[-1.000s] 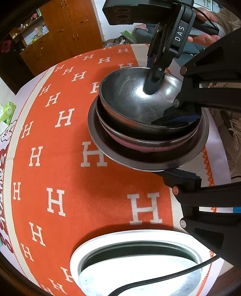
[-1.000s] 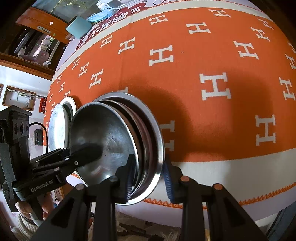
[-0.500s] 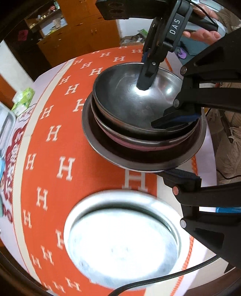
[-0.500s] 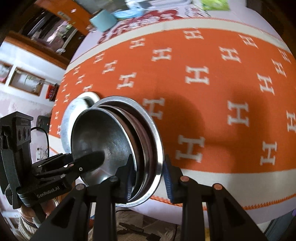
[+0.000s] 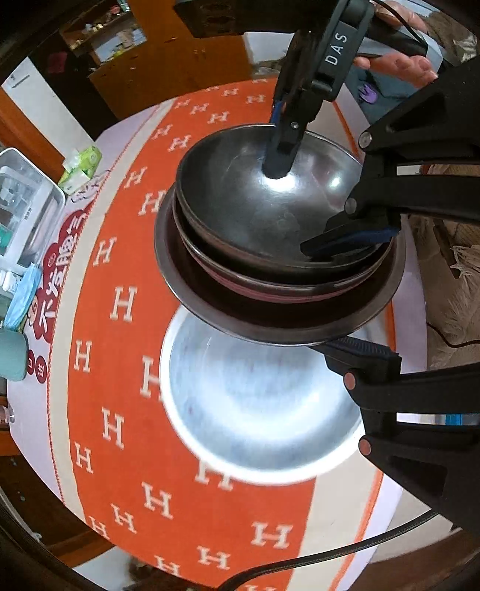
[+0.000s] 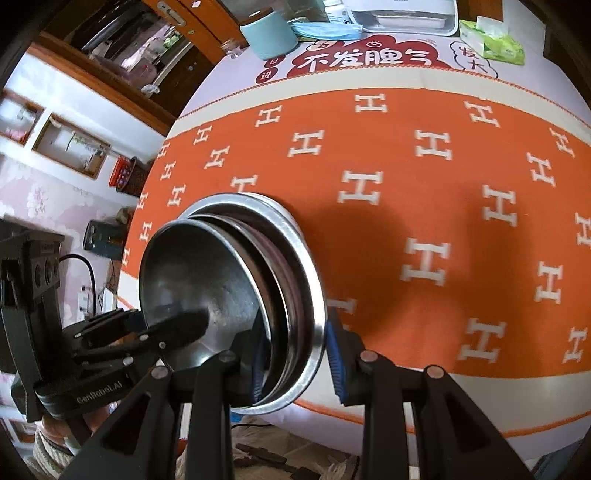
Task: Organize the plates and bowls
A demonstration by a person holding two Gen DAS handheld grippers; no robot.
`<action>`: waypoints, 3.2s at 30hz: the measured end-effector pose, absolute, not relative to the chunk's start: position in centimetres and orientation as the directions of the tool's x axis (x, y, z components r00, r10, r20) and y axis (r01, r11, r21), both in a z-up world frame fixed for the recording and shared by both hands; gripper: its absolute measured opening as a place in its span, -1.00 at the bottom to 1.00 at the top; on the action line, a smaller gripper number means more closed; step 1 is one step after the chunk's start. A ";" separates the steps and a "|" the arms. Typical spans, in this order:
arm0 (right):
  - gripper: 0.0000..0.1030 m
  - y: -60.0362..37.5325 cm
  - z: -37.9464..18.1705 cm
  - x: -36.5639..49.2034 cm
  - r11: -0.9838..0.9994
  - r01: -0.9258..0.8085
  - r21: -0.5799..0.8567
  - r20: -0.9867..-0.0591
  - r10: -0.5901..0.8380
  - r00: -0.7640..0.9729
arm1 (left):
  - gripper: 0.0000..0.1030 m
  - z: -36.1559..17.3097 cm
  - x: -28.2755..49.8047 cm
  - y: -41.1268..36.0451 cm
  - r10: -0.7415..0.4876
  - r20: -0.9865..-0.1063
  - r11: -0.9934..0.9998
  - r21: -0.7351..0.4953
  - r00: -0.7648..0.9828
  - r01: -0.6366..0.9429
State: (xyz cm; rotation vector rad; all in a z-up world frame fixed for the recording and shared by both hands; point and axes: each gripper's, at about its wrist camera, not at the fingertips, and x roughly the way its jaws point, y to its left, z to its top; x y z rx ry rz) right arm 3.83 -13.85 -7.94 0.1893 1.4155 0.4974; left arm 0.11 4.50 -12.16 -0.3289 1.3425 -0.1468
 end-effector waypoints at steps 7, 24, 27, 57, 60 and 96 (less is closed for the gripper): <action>-0.44 -8.5 -10.2 3.3 0.909 -0.123 0.398 -0.909 0.409 0.078 | -0.22 -14.6 2.0 9.7 -0.306 -0.938 0.951 -0.309 0.163 0.007; -0.42 -5.3 -13.5 3.1 0.939 0.059 0.339 -0.939 0.333 0.087 | -0.15 -18.7 4.2 12.6 -0.343 -0.936 0.935 -0.333 0.073 0.122; -0.40 -4.8 -13.4 3.1 0.945 0.038 0.326 -0.942 0.321 0.096 | -0.13 -18.6 4.0 12.6 -0.338 -0.937 0.937 -0.327 0.084 0.122; 0.26 -10.0 -2.1 -2.3 0.973 -0.112 0.201 -0.883 0.229 0.409 | 0.97 -4.8 -3.0 7.7 -0.136 -0.876 0.990 -0.109 0.463 0.084; 0.28 -10.9 -0.3 -3.0 0.973 -0.105 0.205 -0.861 0.230 0.453 | 0.98 -3.1 -4.0 6.6 -0.136 -0.860 0.990 -0.105 0.491 0.090; 0.39 -13.2 6.3 -8.4 0.997 -0.031 0.074 -0.755 0.077 0.651 | 0.98 3.7 -10.0 2.1 0.004 -0.733 0.999 -0.027 0.681 -0.034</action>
